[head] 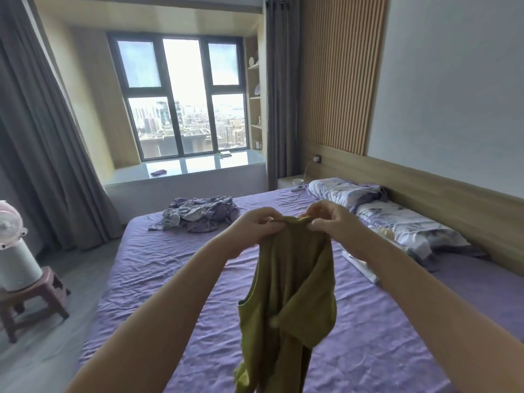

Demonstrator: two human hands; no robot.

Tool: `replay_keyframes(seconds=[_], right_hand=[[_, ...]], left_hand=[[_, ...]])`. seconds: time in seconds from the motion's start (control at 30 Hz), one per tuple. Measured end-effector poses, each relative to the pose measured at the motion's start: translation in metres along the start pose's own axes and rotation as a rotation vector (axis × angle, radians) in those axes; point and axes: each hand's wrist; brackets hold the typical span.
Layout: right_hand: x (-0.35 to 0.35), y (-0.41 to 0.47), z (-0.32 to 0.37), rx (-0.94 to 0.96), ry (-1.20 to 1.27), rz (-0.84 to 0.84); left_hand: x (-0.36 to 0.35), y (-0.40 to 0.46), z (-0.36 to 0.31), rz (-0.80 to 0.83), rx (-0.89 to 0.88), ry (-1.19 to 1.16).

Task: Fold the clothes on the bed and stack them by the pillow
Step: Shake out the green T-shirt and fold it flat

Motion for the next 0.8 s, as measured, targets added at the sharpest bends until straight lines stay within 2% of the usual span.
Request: replay_keyframes(seconds=[0.1,0.17,0.23,0.33,0.4,0.5,0.57,0.63,0.8], right_hand=[[0.014,-0.007,-0.002,0.016,-0.07,0.142],[0.03,-0.011,-0.004,0.06,-0.156,0.088],[0.054,-0.016,-0.007,0.061,-0.143,0.052],[0.092,-0.025,-0.015,0.039,-0.083,0.081],[0.115,-0.031,-0.022,0.035,-0.031,0.111],[0.145,-0.041,-0.032,0.039,0.038,0.119],[0.166,-0.042,-0.034,0.043,0.024,0.07],[0.187,-0.041,-0.034,0.029,0.006,0.091],[0.221,-0.034,-0.03,-0.051,-0.152,0.155]], left_hand=[[-0.027,0.013,-0.023,-0.006,-0.074,0.15],[-0.043,0.023,-0.035,-0.001,-0.097,0.253],[-0.059,0.035,-0.045,0.008,-0.109,0.384],[-0.087,0.052,-0.057,-0.112,-0.134,0.578],[-0.108,0.061,-0.062,-0.173,-0.109,0.501],[-0.14,0.067,-0.07,-0.121,-0.043,0.282],[-0.158,0.073,-0.073,-0.103,-0.051,0.321],[-0.171,0.079,-0.078,-0.111,-0.062,0.33],[-0.199,0.097,-0.086,-0.1,-0.024,0.191]])
Point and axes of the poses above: each hand's wrist, its own y-axis towards the middle knuckle, its own x-axis out of the back of the hand, z = x × y, and after that the axes turned 1 degree about y, right-handed
